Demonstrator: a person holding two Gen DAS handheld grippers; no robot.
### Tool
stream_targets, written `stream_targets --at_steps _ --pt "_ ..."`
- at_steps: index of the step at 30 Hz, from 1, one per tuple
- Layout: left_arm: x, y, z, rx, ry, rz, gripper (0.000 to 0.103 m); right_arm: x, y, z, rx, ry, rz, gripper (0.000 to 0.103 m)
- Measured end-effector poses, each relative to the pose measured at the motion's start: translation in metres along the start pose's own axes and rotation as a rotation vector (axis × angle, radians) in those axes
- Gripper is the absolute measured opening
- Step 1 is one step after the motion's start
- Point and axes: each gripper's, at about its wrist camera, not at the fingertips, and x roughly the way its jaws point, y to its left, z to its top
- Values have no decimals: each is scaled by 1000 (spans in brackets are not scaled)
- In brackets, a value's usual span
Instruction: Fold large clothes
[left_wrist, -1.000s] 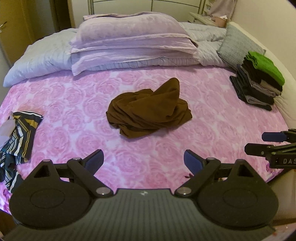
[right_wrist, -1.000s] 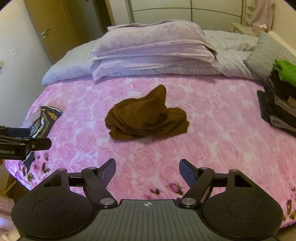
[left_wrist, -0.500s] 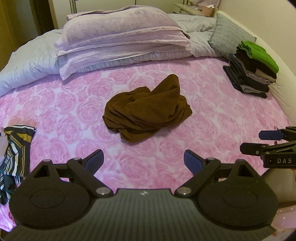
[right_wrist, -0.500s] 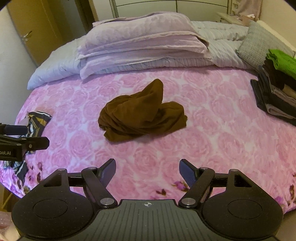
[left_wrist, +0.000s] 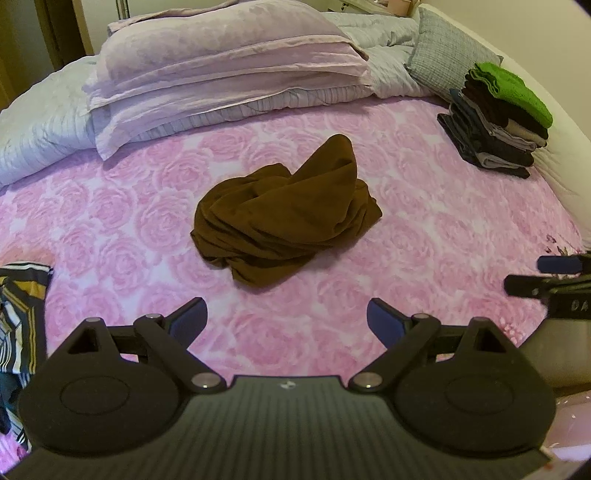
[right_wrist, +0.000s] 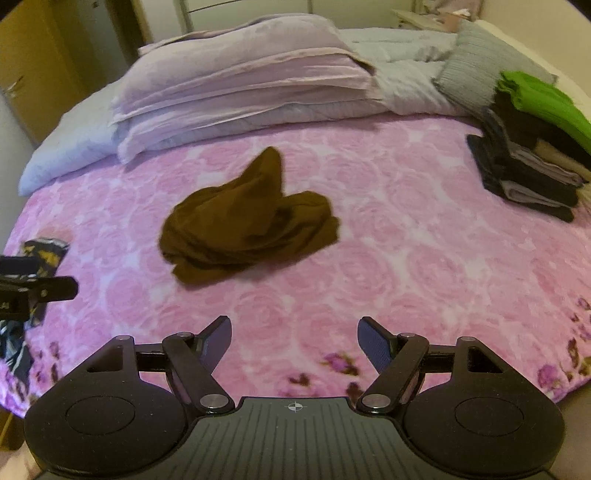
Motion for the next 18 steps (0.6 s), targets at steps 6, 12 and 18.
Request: stream_targets --at_steps 6,12,18 --pt "57 -11 8 34 -8 26 91 18 -55 14 52 19 -83 72" --pt "140 -37 45 145 -52 15 91 36 -122 22 132 47 -191 72" --pt "214 -70 98 214 -138 -1 91 52 -174 10 174 129 -278 72"
